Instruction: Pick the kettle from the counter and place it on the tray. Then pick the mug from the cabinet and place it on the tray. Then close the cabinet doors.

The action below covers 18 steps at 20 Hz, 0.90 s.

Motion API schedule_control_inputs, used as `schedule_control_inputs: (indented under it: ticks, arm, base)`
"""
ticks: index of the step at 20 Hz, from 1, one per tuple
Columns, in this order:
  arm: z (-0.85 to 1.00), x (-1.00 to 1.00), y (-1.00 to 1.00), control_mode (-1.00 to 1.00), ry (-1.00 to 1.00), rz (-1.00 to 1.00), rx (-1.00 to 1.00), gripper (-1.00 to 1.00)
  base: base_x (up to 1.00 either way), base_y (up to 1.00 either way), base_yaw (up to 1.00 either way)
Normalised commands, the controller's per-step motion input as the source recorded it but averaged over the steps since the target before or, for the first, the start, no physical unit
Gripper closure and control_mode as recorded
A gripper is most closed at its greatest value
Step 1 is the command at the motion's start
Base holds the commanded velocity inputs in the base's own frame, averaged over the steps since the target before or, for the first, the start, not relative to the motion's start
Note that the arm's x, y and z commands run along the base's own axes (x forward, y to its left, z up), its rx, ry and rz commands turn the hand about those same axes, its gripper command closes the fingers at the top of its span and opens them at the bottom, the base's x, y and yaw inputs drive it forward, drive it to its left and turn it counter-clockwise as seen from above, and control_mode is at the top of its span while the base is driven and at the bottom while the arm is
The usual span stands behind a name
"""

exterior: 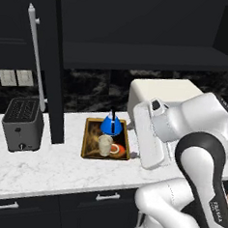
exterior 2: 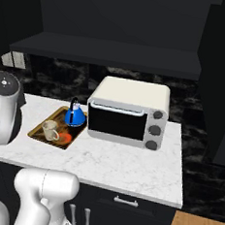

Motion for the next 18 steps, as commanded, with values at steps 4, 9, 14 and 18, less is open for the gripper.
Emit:
schedule_control_inputs:
  ticks: [4, 9, 14, 18]
  arm:
    - [0.09, -0.23, 0.18, -1.0, -0.3, 0.27, 0.01, -1.0]
    - [0.1, -0.25, 0.34, -1.0, -0.33, 0.13, 0.02, -1.0]
    - [0.23, -0.24, 0.31, -1.0, -0.22, 0.03, 0.02, -1.0]
    - [0.31, -0.15, 0.41, -1.0, -0.18, 0.0, 0.0, -1.0]
  base:
    - [0.0, 0.0, 0.0]
    - [0.0, 0.0, 0.0]
    - [0.0, 0.0, 0.0]
    - [0.0, 0.0, 0.0]
